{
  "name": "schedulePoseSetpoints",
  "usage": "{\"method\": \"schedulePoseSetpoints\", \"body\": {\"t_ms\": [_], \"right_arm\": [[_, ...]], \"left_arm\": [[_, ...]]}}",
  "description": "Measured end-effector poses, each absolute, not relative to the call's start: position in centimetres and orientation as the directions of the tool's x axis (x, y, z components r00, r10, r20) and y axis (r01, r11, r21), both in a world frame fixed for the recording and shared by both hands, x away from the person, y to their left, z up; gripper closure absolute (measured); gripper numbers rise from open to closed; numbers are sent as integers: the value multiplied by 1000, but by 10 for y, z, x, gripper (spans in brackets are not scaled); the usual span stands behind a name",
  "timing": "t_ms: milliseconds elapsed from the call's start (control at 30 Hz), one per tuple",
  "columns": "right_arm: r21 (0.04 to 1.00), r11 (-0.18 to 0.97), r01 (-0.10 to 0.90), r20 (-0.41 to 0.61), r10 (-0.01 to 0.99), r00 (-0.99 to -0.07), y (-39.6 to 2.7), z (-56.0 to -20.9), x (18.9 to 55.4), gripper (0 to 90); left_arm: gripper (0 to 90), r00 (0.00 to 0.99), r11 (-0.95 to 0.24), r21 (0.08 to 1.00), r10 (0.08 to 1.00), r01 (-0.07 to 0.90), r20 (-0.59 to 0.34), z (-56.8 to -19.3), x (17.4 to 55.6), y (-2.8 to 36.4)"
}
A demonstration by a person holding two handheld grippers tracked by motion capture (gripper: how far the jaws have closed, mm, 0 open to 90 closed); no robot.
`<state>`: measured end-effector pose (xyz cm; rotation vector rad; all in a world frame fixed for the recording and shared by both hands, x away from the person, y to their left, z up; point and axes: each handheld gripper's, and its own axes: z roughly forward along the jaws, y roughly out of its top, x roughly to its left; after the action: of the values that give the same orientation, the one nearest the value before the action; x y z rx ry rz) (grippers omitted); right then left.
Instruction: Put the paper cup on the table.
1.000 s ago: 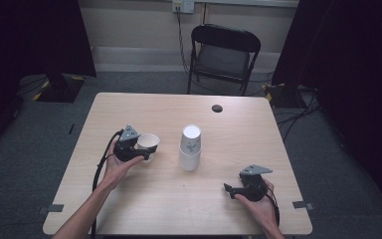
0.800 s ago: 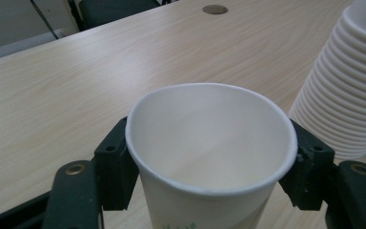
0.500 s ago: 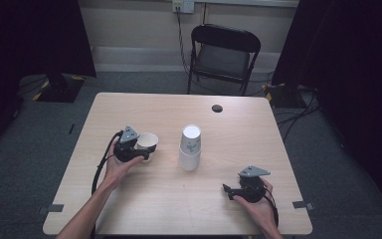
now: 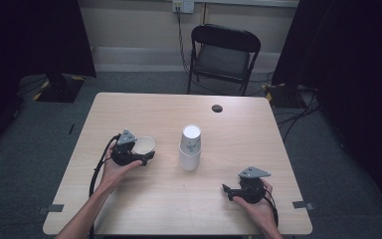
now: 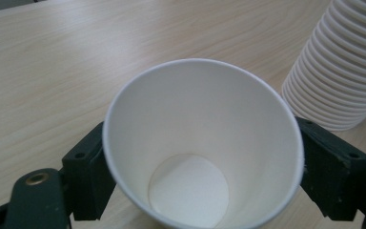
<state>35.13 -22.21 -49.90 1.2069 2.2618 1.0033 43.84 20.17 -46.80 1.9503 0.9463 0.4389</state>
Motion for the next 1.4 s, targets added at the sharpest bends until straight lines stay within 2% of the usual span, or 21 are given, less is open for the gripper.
{"method": "schedulePoseSetpoints", "body": {"t_ms": [300,533,767,1167,1400], "right_arm": [[742,374,556,-3,832,-555,-222,-499,351,200],[743,374,555,-4,832,-555,-222,-499,351,201],[742,375,556,-3,831,-556,-222,-499,351,201],[742,377,554,-5,829,-559,-222,-499,352,200],[742,378,553,-5,829,-560,-222,-499,352,201]], "left_arm": [[185,641,-320,838,766,443,-47,-469,438,200],[160,628,-304,829,775,470,-72,-470,439,203],[165,624,-344,818,781,461,-23,-468,435,208],[178,636,-378,802,772,462,-4,-462,425,220],[193,645,-356,815,763,457,-28,-455,413,225]]}}
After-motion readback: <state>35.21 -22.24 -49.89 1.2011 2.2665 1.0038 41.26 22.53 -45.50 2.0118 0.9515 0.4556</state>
